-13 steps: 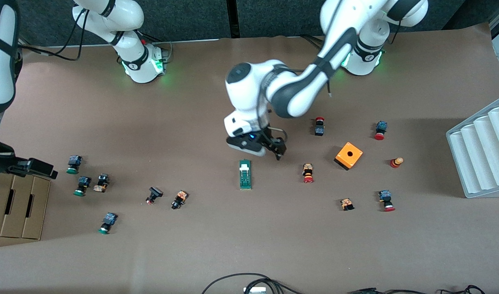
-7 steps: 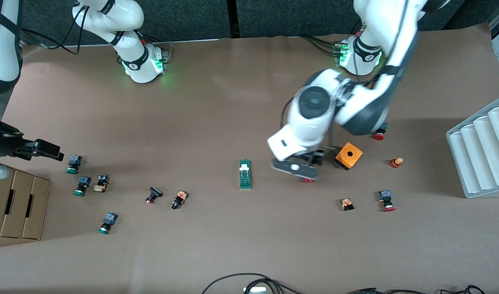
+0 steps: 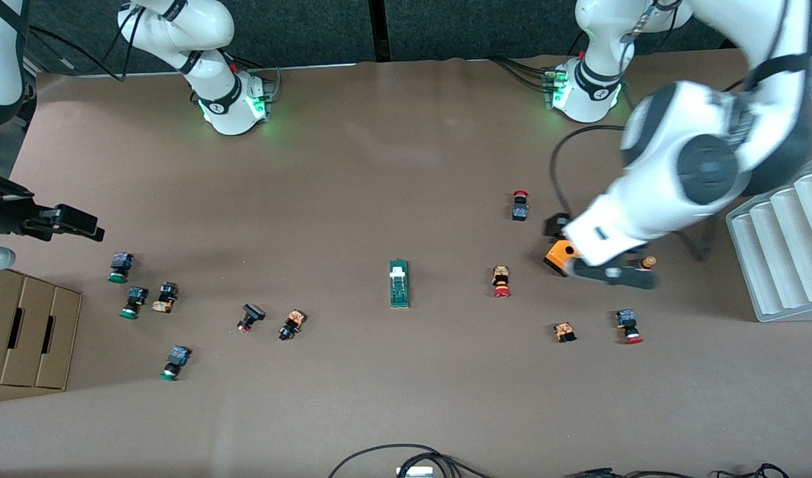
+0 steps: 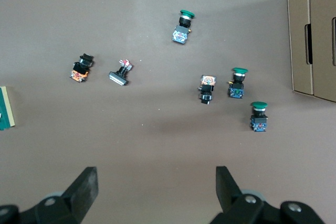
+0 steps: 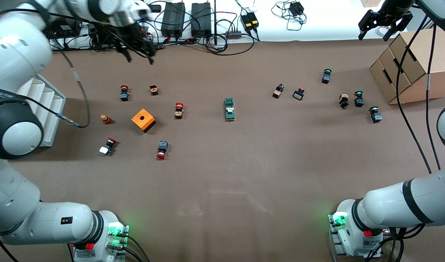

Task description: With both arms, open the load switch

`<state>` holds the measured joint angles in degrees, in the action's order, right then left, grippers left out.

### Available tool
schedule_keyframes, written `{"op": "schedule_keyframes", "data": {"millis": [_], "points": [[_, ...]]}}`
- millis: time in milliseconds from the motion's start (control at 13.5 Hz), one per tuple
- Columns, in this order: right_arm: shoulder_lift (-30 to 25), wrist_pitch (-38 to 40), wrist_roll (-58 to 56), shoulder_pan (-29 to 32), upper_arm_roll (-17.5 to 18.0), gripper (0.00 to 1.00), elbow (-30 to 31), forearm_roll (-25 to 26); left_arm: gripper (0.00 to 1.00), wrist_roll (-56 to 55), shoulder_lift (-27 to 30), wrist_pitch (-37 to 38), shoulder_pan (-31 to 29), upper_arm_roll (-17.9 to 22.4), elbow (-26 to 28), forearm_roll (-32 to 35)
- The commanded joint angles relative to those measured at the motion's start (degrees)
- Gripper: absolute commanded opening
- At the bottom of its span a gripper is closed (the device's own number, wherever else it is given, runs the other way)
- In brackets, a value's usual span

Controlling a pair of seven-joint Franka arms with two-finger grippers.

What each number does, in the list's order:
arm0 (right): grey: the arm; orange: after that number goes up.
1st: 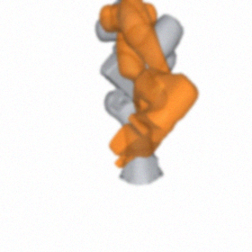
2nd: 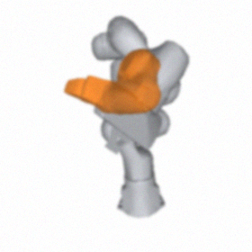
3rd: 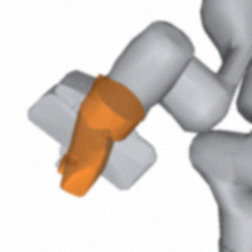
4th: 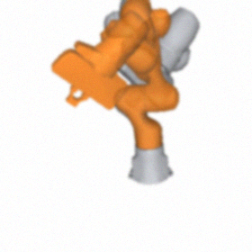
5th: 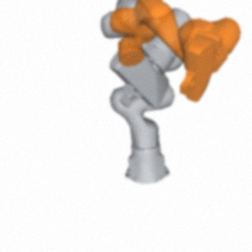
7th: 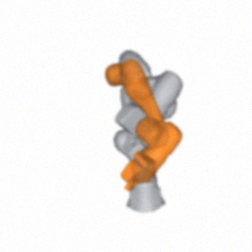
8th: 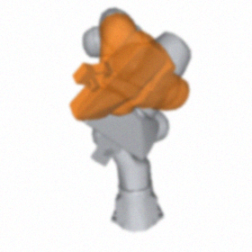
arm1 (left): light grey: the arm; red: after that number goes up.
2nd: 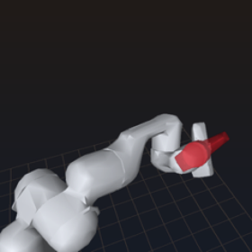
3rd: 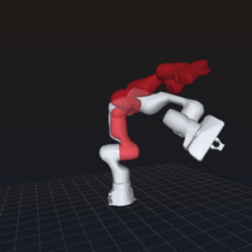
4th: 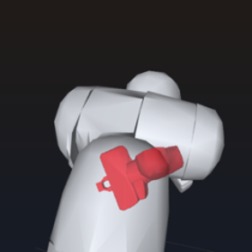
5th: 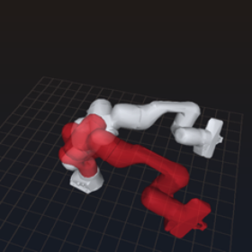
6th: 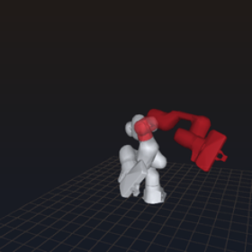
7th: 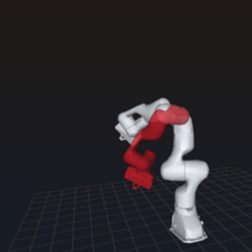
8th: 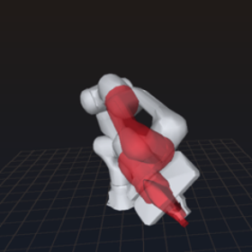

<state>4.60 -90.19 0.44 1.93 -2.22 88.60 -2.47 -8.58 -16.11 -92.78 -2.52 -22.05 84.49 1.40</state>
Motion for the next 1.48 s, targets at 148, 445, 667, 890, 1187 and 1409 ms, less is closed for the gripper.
{"op": "schedule_keyframes", "data": {"millis": [148,445,667,890,1187,1409], "points": [[-1.1,1.5,-0.9,-0.4,-0.2,1.00,0.8,1.6,1.00,4.7,4.9,2.3,-8.6,-0.4,0.7,-1.3],[-1.0,1.2,-0.7,-0.3,-0.2,1.00,0.8,1.8,1.00,11.1,12.3,0.0,-9.7,8.0,7.4,-2.7],[-0.9,1.1,-0.6,-0.3,-0.2,1.00,0.8,3.9,1.00,10.2,18.4,-7.2,0.6,17.9,16.3,-1.9],[-0.8,1.2,-0.6,-0.3,-0.2,1.00,0.8,3.7,1.00,10.2,18.5,-7.9,4.8,20.6,16.1,-1.8],[-0.9,1.1,-0.6,-0.3,-0.2,1.00,0.8,3.3,1.00,10.2,16.8,-7.1,4.8,20.5,13.3,-1.7],[-1.2,1.0,-0.7,-0.1,-0.4,1.00,0.8,2.9,1.00,10.1,16.6,-7.0,4.7,20.6,13.2,-1.7]]}}
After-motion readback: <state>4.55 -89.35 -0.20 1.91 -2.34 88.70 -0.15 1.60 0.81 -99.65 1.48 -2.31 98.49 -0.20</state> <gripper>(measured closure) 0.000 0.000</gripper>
